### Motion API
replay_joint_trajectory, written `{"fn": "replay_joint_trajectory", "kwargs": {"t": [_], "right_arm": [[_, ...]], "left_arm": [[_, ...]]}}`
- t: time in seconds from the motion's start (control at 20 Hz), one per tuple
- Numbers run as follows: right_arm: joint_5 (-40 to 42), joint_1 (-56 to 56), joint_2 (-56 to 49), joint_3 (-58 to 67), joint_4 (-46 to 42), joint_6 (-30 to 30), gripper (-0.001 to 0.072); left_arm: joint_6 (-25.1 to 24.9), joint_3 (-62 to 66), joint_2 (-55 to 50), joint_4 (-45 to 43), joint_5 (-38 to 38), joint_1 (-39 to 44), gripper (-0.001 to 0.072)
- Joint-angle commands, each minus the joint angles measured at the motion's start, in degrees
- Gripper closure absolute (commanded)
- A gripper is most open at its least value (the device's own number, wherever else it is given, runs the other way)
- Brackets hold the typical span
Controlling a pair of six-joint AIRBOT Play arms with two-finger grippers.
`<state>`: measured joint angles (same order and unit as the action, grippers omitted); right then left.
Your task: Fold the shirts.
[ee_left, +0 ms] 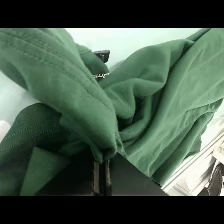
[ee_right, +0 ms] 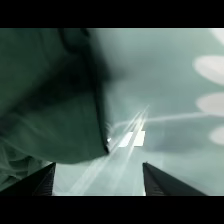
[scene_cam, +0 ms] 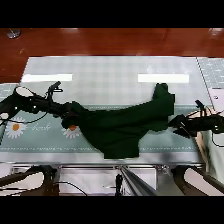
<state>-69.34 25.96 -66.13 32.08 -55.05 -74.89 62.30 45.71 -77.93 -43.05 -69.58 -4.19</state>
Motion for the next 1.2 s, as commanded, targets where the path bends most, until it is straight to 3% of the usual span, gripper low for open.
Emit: {"fn": "replay_joint_trajectory", "kwargs": {"t": [0.0, 0.1, 0.15, 0.2, 0.25, 0.3, 0.4, 0.55, 0.65, 0.85, 1.15], "right_arm": [[4.3, -6.0, -4.4, 1.7, 5.8, -0.7, 0.009], [6.3, -9.7, -7.7, 4.0, 6.1, -1.7, 0.0098], [7.1, -11.5, -9.2, 5.2, 6.5, -2.5, 0.02], [7.2, -12.9, -10.3, 6.4, 6.6, -2.6, 0.0374], [7.0, -14.4, -11.0, 7.8, 6.7, -2.1, 0.0608], [6.4, -15.3, -11.0, 9.7, 6.6, -1.2, 0.0692], [2.3, -15.5, -9.8, 17.5, 6.5, -1.9, 0.0693], [-2.3, -15.5, -8.0, 42.0, 5.0, -6.5, 0.0694], [-4.8, -15.5, -8.0, 60.4, 4.8, -8.3, 0.0694], [-10.6, -15.5, -4.8, 86.2, 3.3, -10.0, 0.0694], [-11.9, -15.5, 15.0, 87.7, -4.6, -8.9, 0.0693]], "left_arm": [[-0.1, 0.7, -0.3, 0.1, -0.1, 0.3, 0.0672], [-0.1, 0.7, -0.2, 0.1, -0.1, 0.3, 0.0672], [-0.1, 0.7, -0.2, 0.1, -0.1, 0.3, 0.0673], [0.0, 0.7, -0.2, 0.1, -0.2, 0.3, 0.0672], [1.5, 0.8, -0.2, 0.3, -0.1, 0.3, 0.0672], [2.5, 1.2, -0.1, 0.7, -0.2, 0.2, 0.0672], [2.4, 4.4, 1.8, 3.6, -0.4, -0.2, 0.0673], [2.3, 16.8, 6.6, 21.2, 4.8, -2.0, 0.0673], [1.8, 29.0, 8.6, 28.1, 7.9, -2.2, 0.0673], [4.7, 51.6, 11.6, 26.0, 7.9, -2.6, 0.0673], [10.7, 63.5, 23.7, 10.6, 8.0, -6.8, 0.0673]]}}
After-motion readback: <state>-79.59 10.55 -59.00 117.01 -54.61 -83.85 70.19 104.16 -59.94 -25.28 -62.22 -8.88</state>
